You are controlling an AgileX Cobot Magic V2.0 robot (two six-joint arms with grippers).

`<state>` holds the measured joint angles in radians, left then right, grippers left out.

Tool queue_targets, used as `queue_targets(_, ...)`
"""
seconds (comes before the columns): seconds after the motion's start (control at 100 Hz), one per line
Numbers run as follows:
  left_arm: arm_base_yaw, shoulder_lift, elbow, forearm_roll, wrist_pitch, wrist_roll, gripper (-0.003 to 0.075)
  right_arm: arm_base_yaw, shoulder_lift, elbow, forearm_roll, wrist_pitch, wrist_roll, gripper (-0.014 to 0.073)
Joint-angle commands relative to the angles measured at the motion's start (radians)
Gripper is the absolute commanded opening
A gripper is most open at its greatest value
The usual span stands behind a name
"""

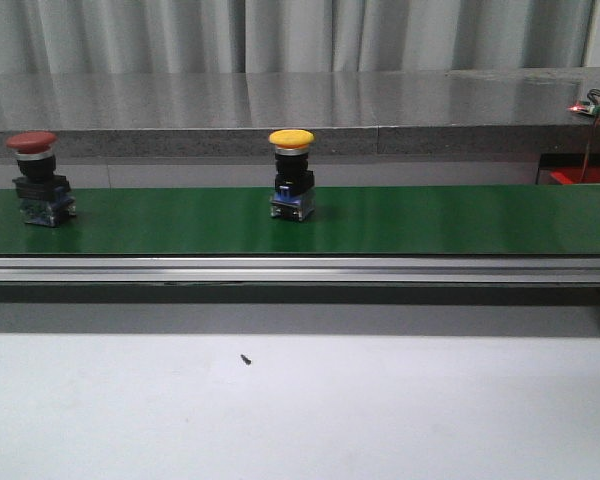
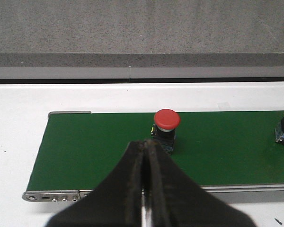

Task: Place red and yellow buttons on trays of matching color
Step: 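Lower the right gripper onto the yellow button at the conveyor end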

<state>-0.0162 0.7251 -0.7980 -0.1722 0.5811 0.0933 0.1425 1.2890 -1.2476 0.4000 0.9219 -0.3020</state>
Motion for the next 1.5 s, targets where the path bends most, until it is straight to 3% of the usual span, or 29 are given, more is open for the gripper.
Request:
queue_targets(0.0,-0.006,-0.002,-0.026,-0.016,-0.077,0.0,-0.002,0.054,0.073,-0.123,0.031,-0.014,-0.014,0.0664)
queue_targets(0.2,-0.006,-0.002,-0.026,-0.016,-0.077,0.0,-0.0019,0.14,0.278,-0.301,0.018,0.014,-0.012,0.0664)
queue_targets(0.44,-0.006,-0.002,-0.026,-0.012,-0.077,0.0,-0.002,0.173,0.454,-0.456,0.013,0.063,-0.011,0.0664)
queue_targets(1.0,-0.006,0.008,-0.026,-0.012,-0.079,0.0,-0.002,0.181,0.626,-0.545,-0.004,0.076,-0.011,0.0657)
queue_targets(1.12,-0.006,0.008,-0.026,-0.012,-0.079,0.0,-0.002,0.178,0.63,-0.545,-0.014,0.082,-0.01,0.0545)
queue_targets(1.2,-0.006,0.008,-0.026,-0.012,-0.079,0.0,-0.002,0.167,0.632,-0.545,-0.029,0.082,-0.003,0.0388)
queue_targets(1.31,-0.006,0.008,-0.026,-0.012,-0.079,0.0,-0.002,0.143,0.632,-0.545,-0.047,0.08,0.028,0.0251)
queue_targets(1.49,-0.006,0.008,-0.026,-0.012,-0.079,0.0,-0.002,0.112,0.632,-0.545,-0.046,0.119,0.033,0.0231)
